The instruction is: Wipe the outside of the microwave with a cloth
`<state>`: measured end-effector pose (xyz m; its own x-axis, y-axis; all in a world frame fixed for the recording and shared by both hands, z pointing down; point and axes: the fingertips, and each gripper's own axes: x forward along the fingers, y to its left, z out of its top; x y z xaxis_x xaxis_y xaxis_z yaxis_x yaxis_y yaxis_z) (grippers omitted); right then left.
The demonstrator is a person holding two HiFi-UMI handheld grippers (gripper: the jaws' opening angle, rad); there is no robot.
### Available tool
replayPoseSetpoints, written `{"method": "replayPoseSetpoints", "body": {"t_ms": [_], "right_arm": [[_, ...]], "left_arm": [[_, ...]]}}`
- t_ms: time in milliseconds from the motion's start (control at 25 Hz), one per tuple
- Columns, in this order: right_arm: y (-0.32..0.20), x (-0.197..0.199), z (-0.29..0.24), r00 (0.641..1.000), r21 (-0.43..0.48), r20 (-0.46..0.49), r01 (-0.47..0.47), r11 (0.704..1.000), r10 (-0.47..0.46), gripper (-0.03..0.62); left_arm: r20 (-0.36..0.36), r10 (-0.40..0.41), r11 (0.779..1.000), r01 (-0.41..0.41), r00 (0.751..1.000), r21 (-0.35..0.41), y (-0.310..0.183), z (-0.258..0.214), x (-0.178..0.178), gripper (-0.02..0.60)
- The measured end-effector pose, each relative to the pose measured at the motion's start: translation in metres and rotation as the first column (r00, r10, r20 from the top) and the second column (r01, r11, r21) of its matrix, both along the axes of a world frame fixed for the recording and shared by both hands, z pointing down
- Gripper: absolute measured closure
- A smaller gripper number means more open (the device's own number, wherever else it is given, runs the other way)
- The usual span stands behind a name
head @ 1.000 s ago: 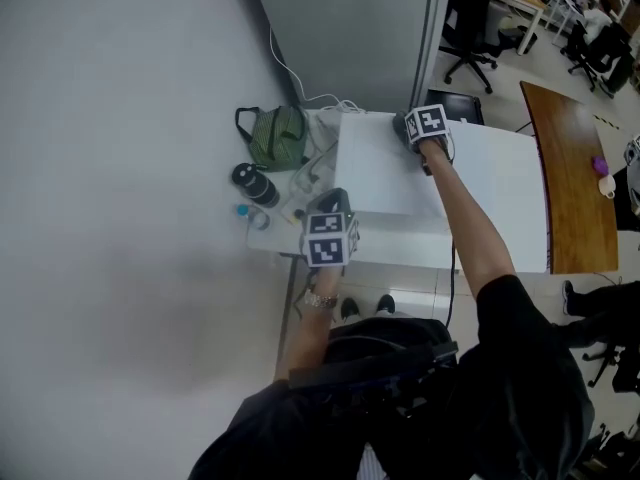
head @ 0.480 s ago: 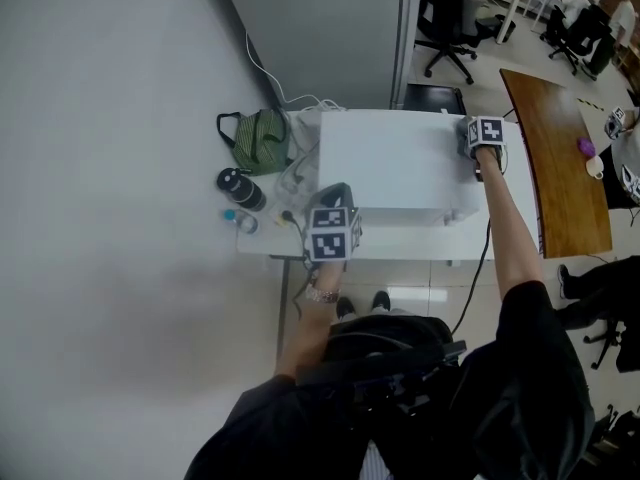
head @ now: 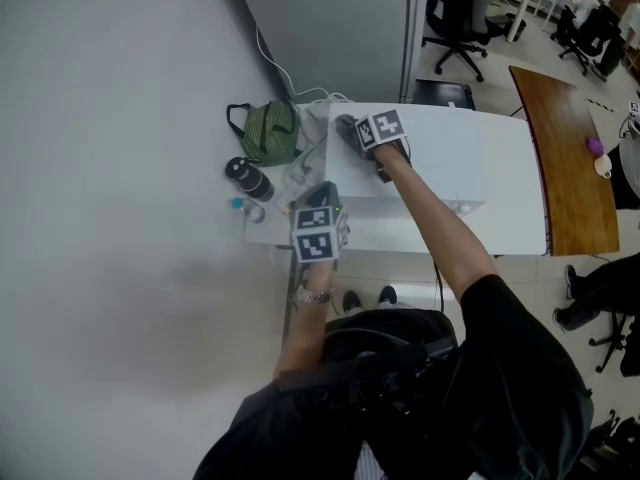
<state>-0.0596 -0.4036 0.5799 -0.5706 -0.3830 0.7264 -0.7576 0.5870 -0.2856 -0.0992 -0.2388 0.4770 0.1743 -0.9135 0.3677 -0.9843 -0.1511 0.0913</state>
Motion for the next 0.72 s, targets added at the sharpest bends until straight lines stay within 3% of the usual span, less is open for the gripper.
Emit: {"method": "replayPoseSetpoints", "body": {"t_ms": [120, 320, 520, 720], "right_arm": [[0.016, -0.039, 0.019, 0.996, -0.026, -0.057, 0.061, 0.998, -0.062, 0.571], [0.009, -0.023, 0.027, 0.994, -0.025, -0.103, 0.038, 0.999, -0.04, 0.571], [-0.008, 0.048, 0.032, 0.986, -0.01, -0.156, -0.052, 0.999, 0.05, 0.571], [-0.018, 0.165, 0.035, 0.946, 0.036, -0.279, -0.164, 0.986, 0.167, 0.569]], "left_arm": [[0.006, -0.027, 1.0, 0.027, 1.0, -0.004, 0.007, 0.001, -0.011, 0.595], [-0.005, -0.053, 0.999, 0.053, 0.999, -0.013, 0.011, 0.005, -0.021, 0.595], [-0.011, -0.006, 1.0, 0.006, 1.0, -0.007, 0.003, 0.004, -0.003, 0.597], [-0.018, 0.062, 0.998, -0.062, 0.998, -0.001, -0.006, 0.0, 0.026, 0.595]]}}
